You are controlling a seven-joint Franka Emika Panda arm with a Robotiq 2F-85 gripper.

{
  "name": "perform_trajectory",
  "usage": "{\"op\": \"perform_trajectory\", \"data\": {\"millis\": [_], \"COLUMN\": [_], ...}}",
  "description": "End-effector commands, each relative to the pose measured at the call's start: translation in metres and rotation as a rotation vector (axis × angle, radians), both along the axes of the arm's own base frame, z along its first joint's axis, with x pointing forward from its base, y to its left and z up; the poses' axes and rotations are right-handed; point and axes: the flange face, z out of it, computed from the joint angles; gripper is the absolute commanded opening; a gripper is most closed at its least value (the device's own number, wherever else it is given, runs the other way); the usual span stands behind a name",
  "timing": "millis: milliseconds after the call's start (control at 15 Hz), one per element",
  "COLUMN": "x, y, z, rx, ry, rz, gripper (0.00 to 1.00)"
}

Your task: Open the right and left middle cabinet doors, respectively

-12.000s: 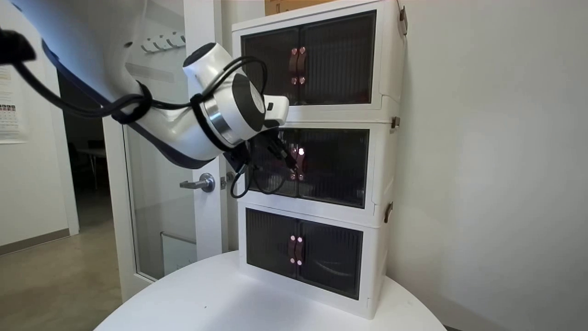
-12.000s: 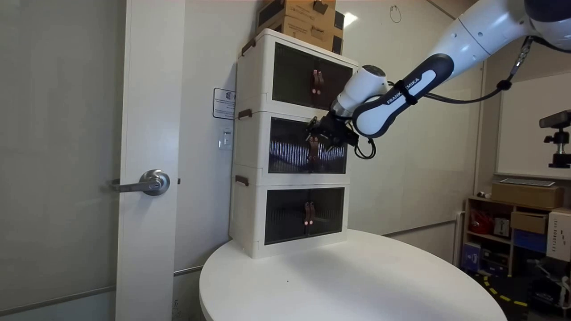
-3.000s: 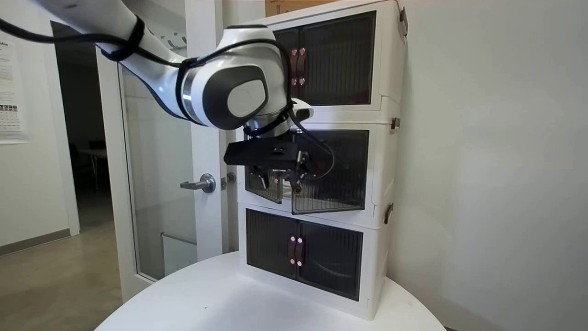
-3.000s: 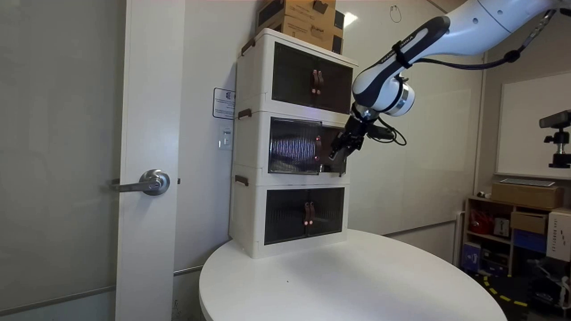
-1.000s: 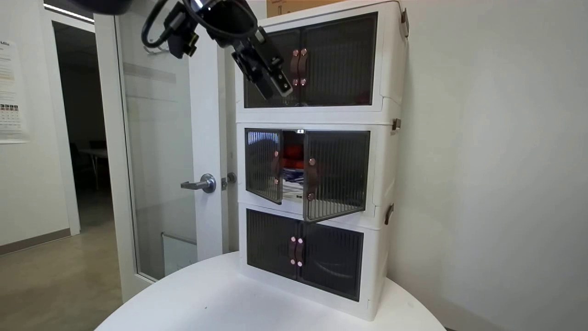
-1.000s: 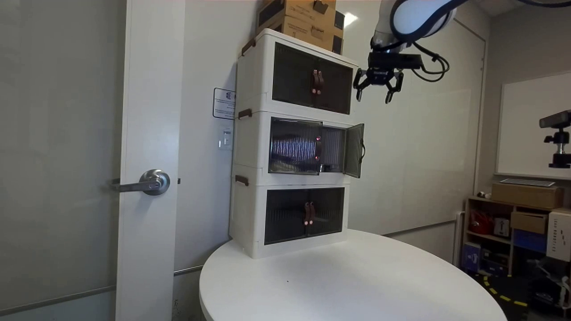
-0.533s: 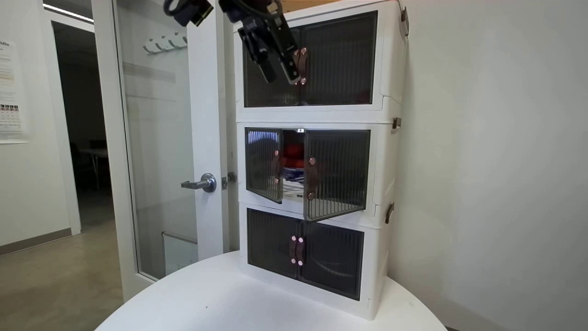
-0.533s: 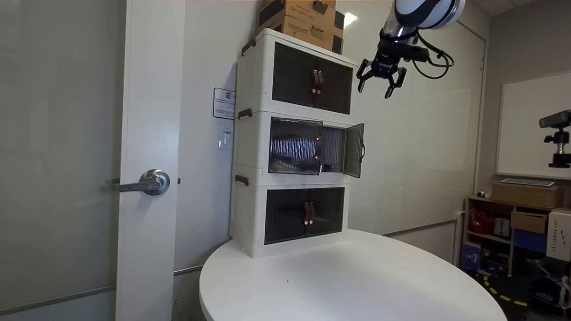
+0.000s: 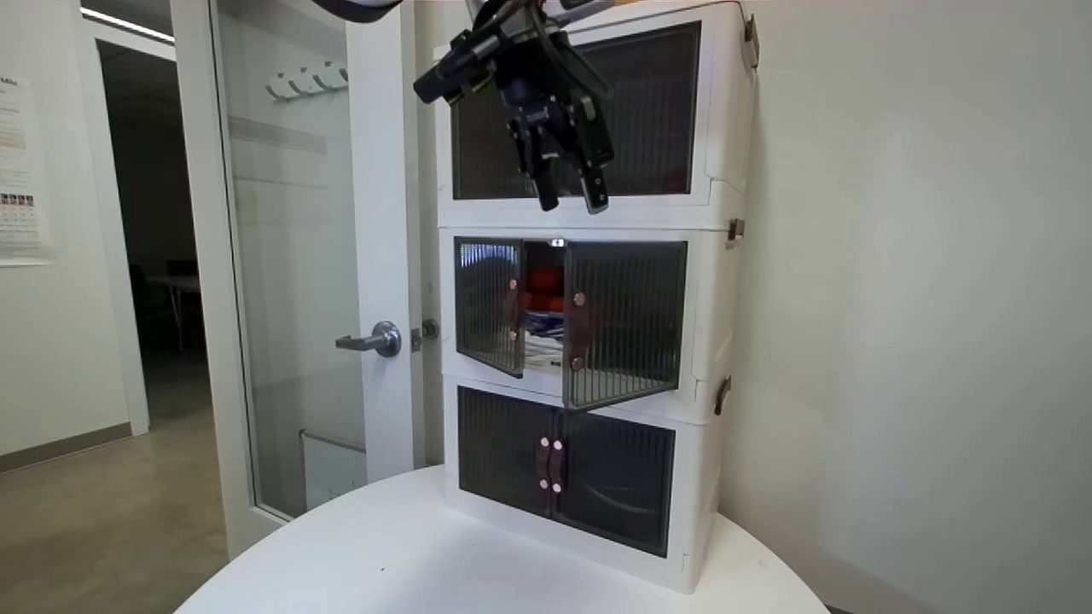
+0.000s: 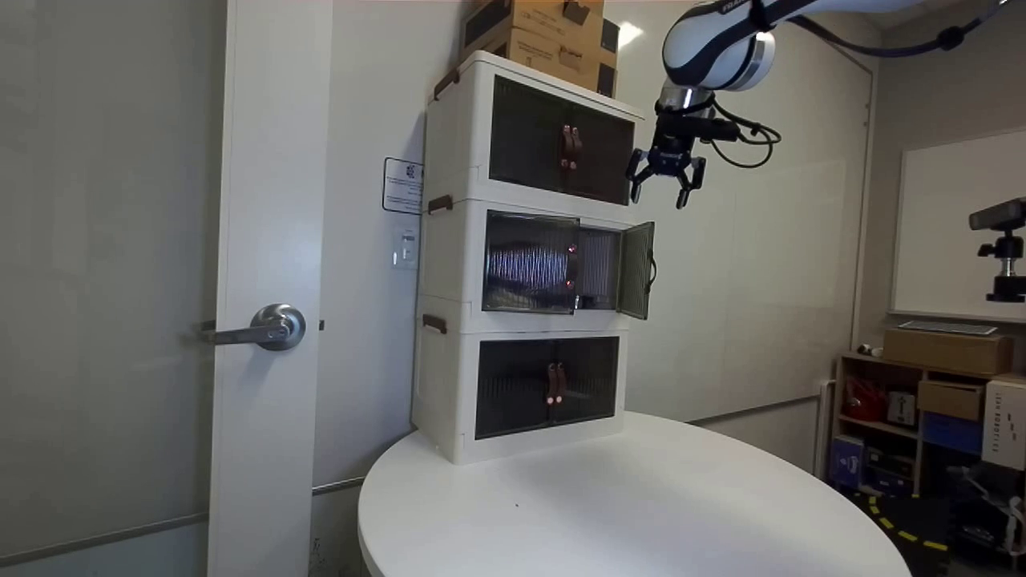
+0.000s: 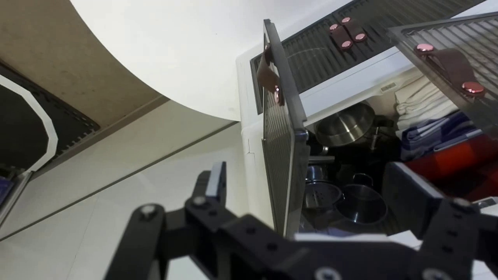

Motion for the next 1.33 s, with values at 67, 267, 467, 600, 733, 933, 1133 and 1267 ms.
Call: {"op": "perform_trajectory", "data": {"millis": [67, 267, 467, 600, 733, 933, 1133, 1267], "x": [0.034, 0.040, 0.040, 0.038, 0.035, 0.028, 0.019, 0.015], "y": [-0.004, -0.013, -0.029, -0.039, -0.049, -0.067, -0.091, -0.106], "z": [-0.007, -0.017, -0.029, -0.036, -0.043, -0.046, -0.043, -0.041], "rx": [-0.017, -0.058, -0.105, -0.124, -0.133, -0.139, -0.191, -0.233], "ry": [0.097, 0.158, 0.212, 0.244, 0.273, 0.295, 0.293, 0.288], "rz": [-0.016, -0.065, -0.111, -0.132, -0.150, -0.186, -0.238, -0.267], "gripper": [1.00, 1.00, 1.00, 1.00, 1.00, 1.00, 1.00, 1.00]}}
